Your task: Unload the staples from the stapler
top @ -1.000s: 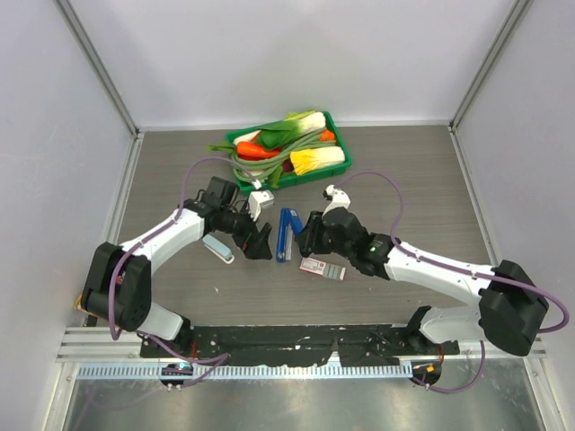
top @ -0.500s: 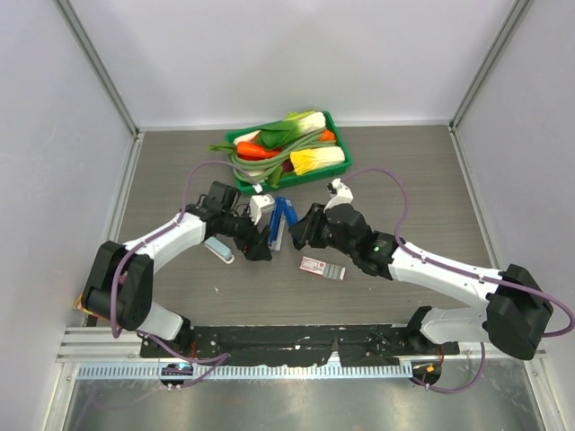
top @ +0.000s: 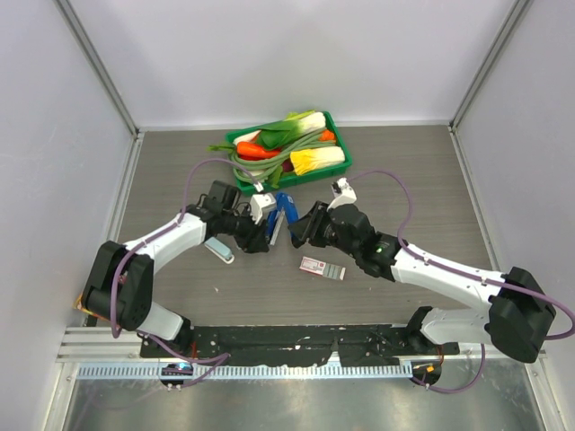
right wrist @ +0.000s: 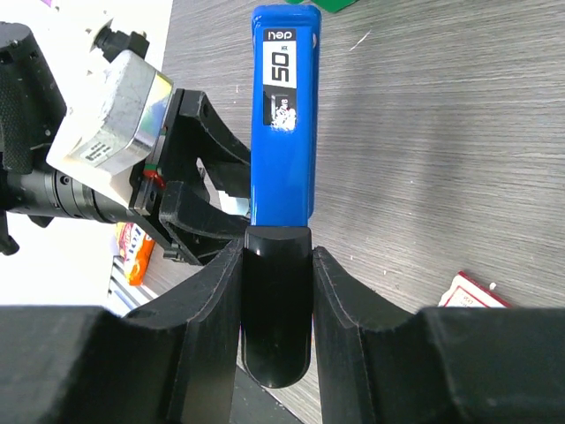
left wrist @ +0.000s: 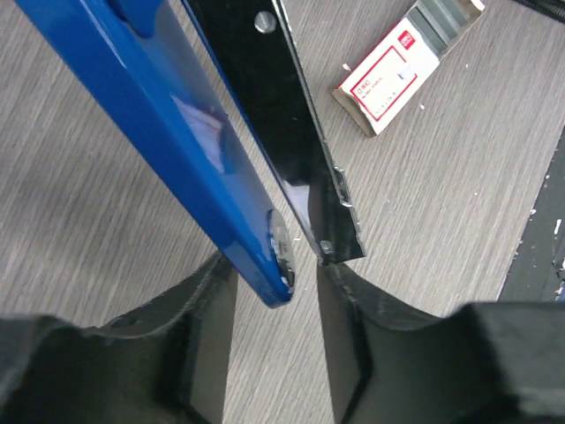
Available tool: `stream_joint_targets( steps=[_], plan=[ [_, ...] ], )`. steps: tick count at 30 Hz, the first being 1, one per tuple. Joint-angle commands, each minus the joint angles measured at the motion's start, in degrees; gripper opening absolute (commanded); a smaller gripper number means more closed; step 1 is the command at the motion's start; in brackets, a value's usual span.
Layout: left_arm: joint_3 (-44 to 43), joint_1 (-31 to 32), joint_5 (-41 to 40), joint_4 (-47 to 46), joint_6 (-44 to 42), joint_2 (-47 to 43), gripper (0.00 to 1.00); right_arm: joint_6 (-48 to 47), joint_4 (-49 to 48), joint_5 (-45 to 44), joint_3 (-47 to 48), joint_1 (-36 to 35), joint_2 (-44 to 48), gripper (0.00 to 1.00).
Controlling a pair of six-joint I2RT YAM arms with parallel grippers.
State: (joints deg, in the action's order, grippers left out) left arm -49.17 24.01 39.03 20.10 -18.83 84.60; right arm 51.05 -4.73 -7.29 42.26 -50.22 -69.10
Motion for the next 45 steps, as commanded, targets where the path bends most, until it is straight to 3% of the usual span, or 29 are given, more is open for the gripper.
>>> stream_joint_targets(
  steps=[1,8,10,21,36,45],
  plan=[
    [0.74,0.33,-2.37,-5.15,-1.21,-1.28,0.40,3.71,-10.56,3.24,0.19,-0.15,2.48,0.01],
    [2.14,0.77,-8.96,-8.40,-4.37,-2.94,0.38,3.53,-8.72,6.50,0.10,0.38,1.51,0.01],
    [4.07,1.91,-14.04,-10.07,-7.26,-3.65,0.36,2.49,-7.84,10.36,0.10,0.91,1.60,0.01],
    [14.79,8.68,-34.88,-30.63,-18.61,-5.50,0.26,-9.55,0.77,17.22,0.46,1.26,1.95,0.01],
    [21.65,13.16,-46.48,-51.46,-25.99,-1.28,0.23,-16.15,14.74,17.13,-2.27,0.65,8.10,0.01],
    [23.94,16.60,-50.45,-60.18,-29.25,2.68,0.22,-15.54,14.75,15.64,-4.12,0.03,9.42,0.01]
  ],
)
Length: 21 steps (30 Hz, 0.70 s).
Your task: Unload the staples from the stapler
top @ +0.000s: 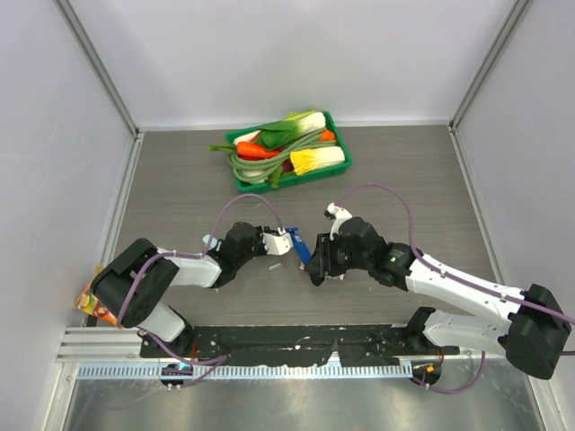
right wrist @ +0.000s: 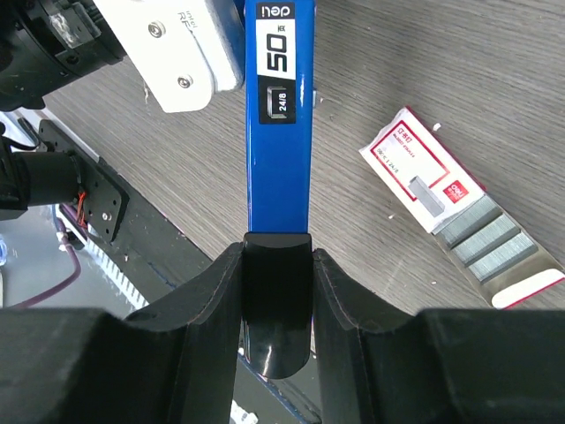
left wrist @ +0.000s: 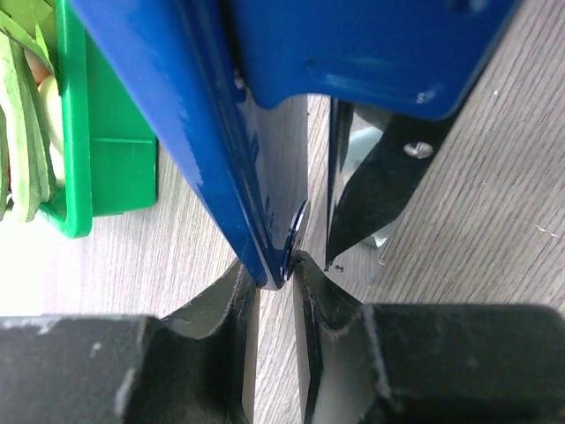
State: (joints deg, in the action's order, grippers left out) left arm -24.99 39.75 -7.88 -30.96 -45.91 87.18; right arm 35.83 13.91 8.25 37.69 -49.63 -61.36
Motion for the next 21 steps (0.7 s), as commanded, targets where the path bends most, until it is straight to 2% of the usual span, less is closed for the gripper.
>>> stream_joint_targets(
  steps=[1,5,10,11,13,15,17,18,21],
  plan=[
    [-0.23,0.95,-3.55,-9.03,-1.82,-0.08,0.22,-0.24,-4.24,-0.25,0.45,-0.65,1.51,0.01],
    [-1.89,0.95,-4.51,-6.75,1.34,-2.09,0.22,-0.33,-6.35,-0.60,1.33,-0.74,-0.15,0.01],
    [-6.81,0.86,-3.11,4.40,8.19,-6.75,0.25,-1.55,-9.16,-3.32,5.54,-0.74,-3.58,0.01],
    [-9.52,0.86,-2.41,6.94,11.34,-7.19,0.29,-1.91,-10.38,-5.16,6.42,-0.74,-4.37,0.01],
    [-14.87,0.51,0.22,18.79,14.52,-7.37,0.33,-2.96,-11.36,-7.36,9.41,-0.74,-7.01,0.01],
    [-17.27,-0.28,7.48,27.83,19.35,-7.90,0.45,-4.19,-12.06,-11.90,13.26,-0.65,-10.07,0.01],
    [-20.26,-1.42,12.96,32.87,22.78,-8.69,0.54,-6.74,-12.15,-14.13,16.17,-0.39,-12.54,0.01],
    [-20.88,-1.69,16.54,36.46,24.97,-8.95,0.57,-7.44,-12.24,-15.01,18.97,0.23,-13.68,0.01],
    [-22.46,-3.35,20.52,40.44,27.88,-10.36,0.61,-9.46,-12.59,-14.67,23.63,1.11,-17.82,0.01]
  ],
)
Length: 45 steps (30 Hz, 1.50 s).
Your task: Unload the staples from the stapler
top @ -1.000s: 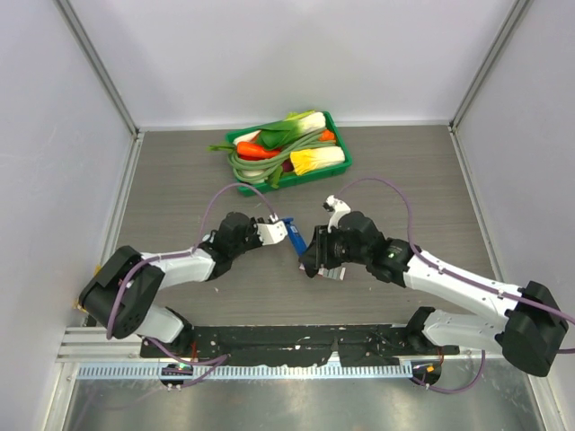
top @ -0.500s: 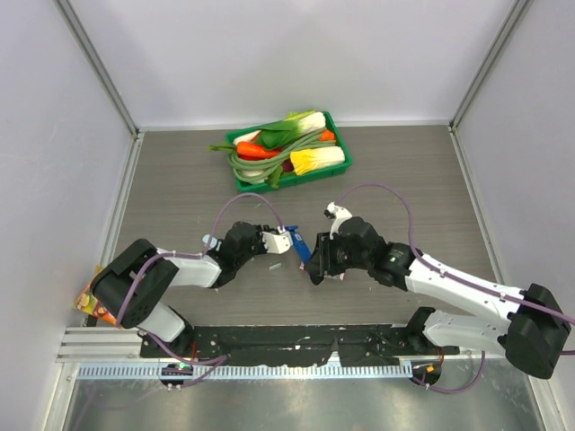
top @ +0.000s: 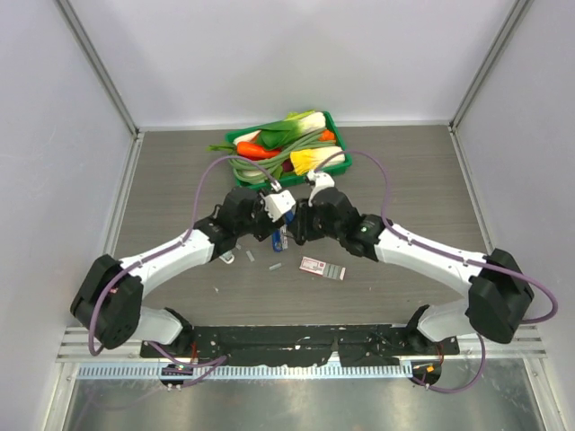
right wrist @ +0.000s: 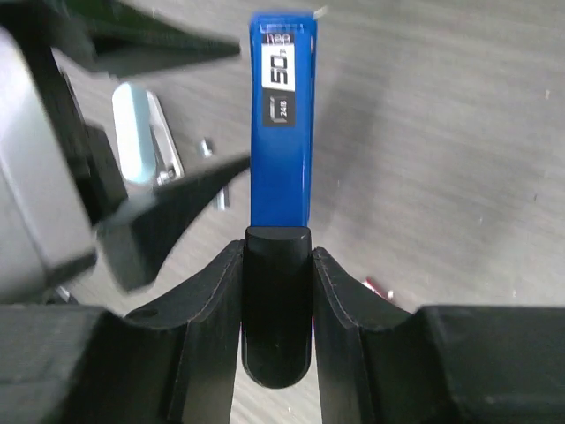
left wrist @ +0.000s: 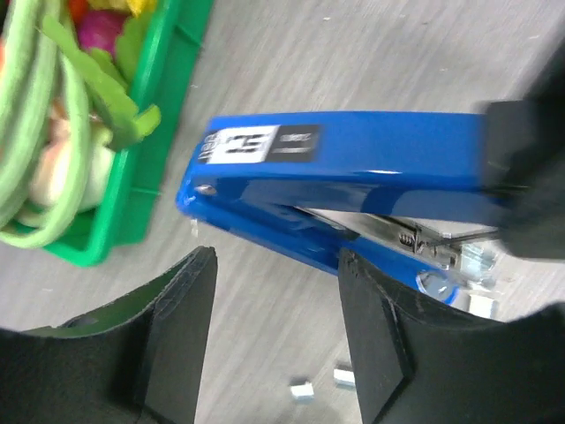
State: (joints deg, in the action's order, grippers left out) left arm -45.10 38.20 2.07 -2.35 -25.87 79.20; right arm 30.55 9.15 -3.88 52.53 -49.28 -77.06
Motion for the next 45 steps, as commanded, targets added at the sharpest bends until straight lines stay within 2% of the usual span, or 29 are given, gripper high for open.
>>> stream_joint_targets(
  steps=[1,3,9,15,20,28,34,36,37,39,40,43,45],
  plan=[
    [-2.79,-3.55,11.37,12.45,8.46,-3.34,0.62,-5.48,-7.83,-2.45,9.95,1.11,-3.79,0.01],
    [-3.24,-6.19,13.65,13.68,11.00,-4.31,0.64,-7.25,-7.30,-2.36,13.19,1.20,-5.55,0.01],
    [-5.79,-22.52,26.57,15.71,19.35,-6.51,0.68,-15.24,-0.89,1.76,22.69,1.29,-14.87,0.01],
    [-3.42,-25.62,29.04,19.74,18.05,-10.38,0.72,-19.64,0.35,5.81,25.16,1.20,-21.73,0.01],
    [-4.12,-30.81,36.77,24.83,17.27,-10.91,0.73,-23.33,1.75,6.08,28.75,-0.38,-26.38,0.01],
    [-3.41,-31.16,39.86,27.84,13.83,-10.64,0.75,-27.81,0.35,4.58,32.98,-2.23,-32.80,0.01],
    [-1.48,-31.16,39.59,25.20,14.70,-11.70,0.74,-28.52,-2.37,1.97,32.81,-3.02,-35.44,0.02],
    [-1.57,-31.16,39.59,25.20,15.23,-11.35,0.74,-28.17,-3.34,0.98,32.02,-3.02,-35.44,0.12],
    [-1.48,-31.16,39.77,25.11,15.93,-11.17,0.74,-27.91,-4.48,-0.24,31.50,-3.11,-35.27,0.25],
    [-1.13,-31.16,39.60,24.59,16.46,-10.56,0.74,-27.47,-5.63,-1.65,29.39,-3.28,-33.96,0.34],
    [-0.95,-31.16,39.42,23.89,17.16,-10.30,0.74,-27.21,-7.02,-2.53,28.51,-3.28,-33.08,0.45],
    [-1.13,-31.16,38.37,23.09,18.13,-8.89,0.73,-26.68,-8.80,-6.22,24.91,-3.55,-29.48,0.58],
    [-1.48,-31.16,37.75,23.00,18.31,-8.10,0.73,-26.42,-11.60,-9.64,22.18,-4.42,-26.33,0.61]
  ],
)
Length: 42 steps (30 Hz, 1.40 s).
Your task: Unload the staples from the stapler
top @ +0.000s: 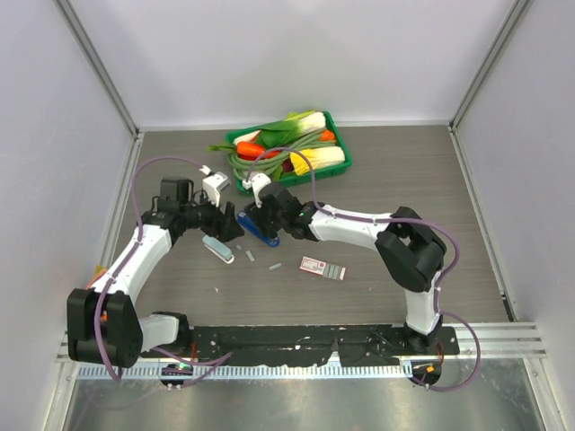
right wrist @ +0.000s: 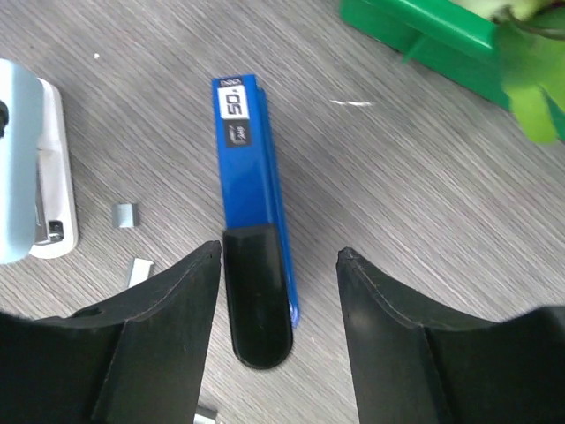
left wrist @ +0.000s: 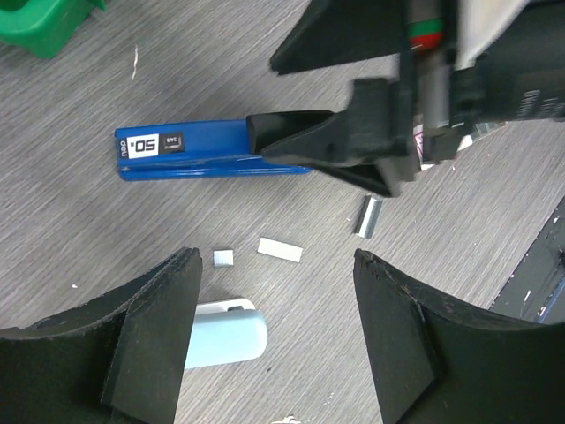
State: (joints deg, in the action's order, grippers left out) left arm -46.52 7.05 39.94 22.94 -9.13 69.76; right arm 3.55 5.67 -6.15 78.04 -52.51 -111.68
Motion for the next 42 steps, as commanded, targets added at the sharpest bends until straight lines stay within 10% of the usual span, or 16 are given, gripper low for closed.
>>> stream_joint_targets(
  steps=[1,10,30,42],
  plan=[
    [-0.23,-0.02,-0.56,-2.55,1.65,1.52,0.73,0.58,-8.74,-8.43,-5.51,-1.71,9.45,0.62],
    [-0.23,-0.10,-2.85,-3.34,1.74,1.87,0.73,7.42,-12.44,-15.29,-15.98,-12.34,19.48,0.54],
    [-1.90,-0.02,-3.64,-2.02,1.30,2.40,0.73,12.35,-16.83,-15.73,-13.18,-16.13,2.87,0.59],
    [-2.26,-0.02,-3.91,-1.76,0.95,2.23,0.73,12.97,-18.42,-16.87,-13.18,-16.04,-0.56,0.46]
  ],
)
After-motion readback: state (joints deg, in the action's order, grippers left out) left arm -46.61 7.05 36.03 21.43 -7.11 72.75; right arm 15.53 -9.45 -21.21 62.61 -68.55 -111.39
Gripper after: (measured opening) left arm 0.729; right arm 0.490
